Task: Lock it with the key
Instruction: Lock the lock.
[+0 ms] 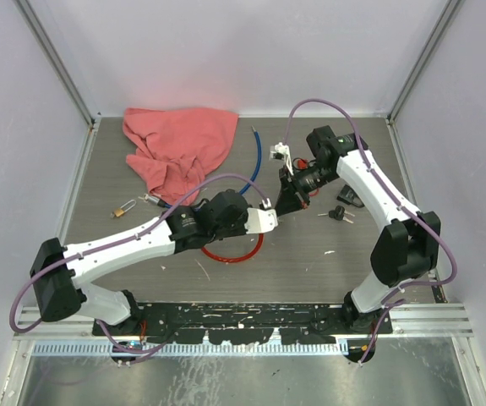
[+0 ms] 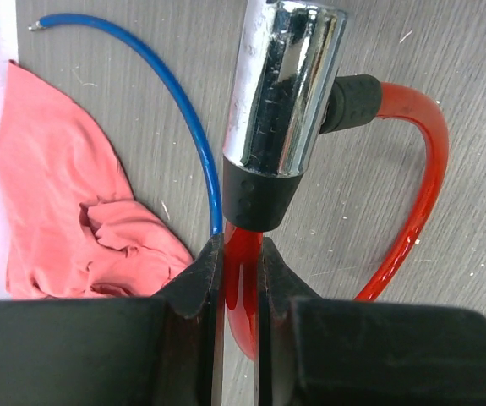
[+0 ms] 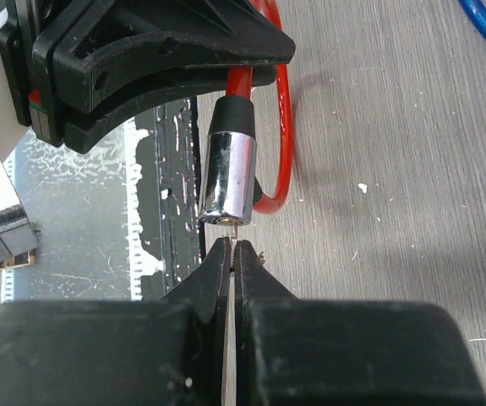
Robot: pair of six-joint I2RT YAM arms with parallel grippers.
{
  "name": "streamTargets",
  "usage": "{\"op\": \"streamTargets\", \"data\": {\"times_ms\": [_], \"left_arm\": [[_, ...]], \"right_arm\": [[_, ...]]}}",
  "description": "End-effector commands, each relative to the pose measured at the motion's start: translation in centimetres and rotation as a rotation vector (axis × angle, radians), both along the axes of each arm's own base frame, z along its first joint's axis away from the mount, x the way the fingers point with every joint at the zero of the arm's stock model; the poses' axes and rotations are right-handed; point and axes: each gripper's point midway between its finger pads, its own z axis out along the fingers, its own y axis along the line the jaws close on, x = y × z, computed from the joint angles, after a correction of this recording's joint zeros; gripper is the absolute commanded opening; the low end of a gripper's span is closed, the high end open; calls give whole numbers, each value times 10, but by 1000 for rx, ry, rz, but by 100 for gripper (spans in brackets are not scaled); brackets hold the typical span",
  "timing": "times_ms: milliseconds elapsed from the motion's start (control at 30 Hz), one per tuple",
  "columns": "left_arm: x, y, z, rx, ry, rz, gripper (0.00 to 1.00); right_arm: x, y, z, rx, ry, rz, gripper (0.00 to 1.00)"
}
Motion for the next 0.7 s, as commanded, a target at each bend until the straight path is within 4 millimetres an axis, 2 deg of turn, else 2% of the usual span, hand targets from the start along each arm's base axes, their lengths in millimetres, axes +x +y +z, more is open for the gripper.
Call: {"op": "streamTargets", "data": {"times_ms": [0,133,233,300,333,433,500,567,667], "left_arm": [[15,16,28,-16,-119,70,0],[-4,7,21,-63,-1,-26,0],[-21,5,13,-142,206,-94,0],[-33,3,12,-205,351,-139,0],[-46,0,10,-232,445,-183,0],[-61,-4,5,-246,582,-225,0],[-60,-4,1,-225,606,-213,0],[-47,-1,-1,-194,562,-158,0],[-15,8,5,-119,315,-32,0]], "right_arm": [[-15,-1,14,16,49,-15,1],[-2,-7,15,-6,-183,-16,1],[6,-17,19,-41,-404,17,1],[7,-22,26,-44,-540,61,1],[9,-24,30,-38,-610,77,1],[10,-24,46,-16,-748,82,1],[13,-23,52,-14,-750,58,1],[16,-22,52,-29,-681,21,1],[22,-20,45,-44,-488,-56,1]]}}
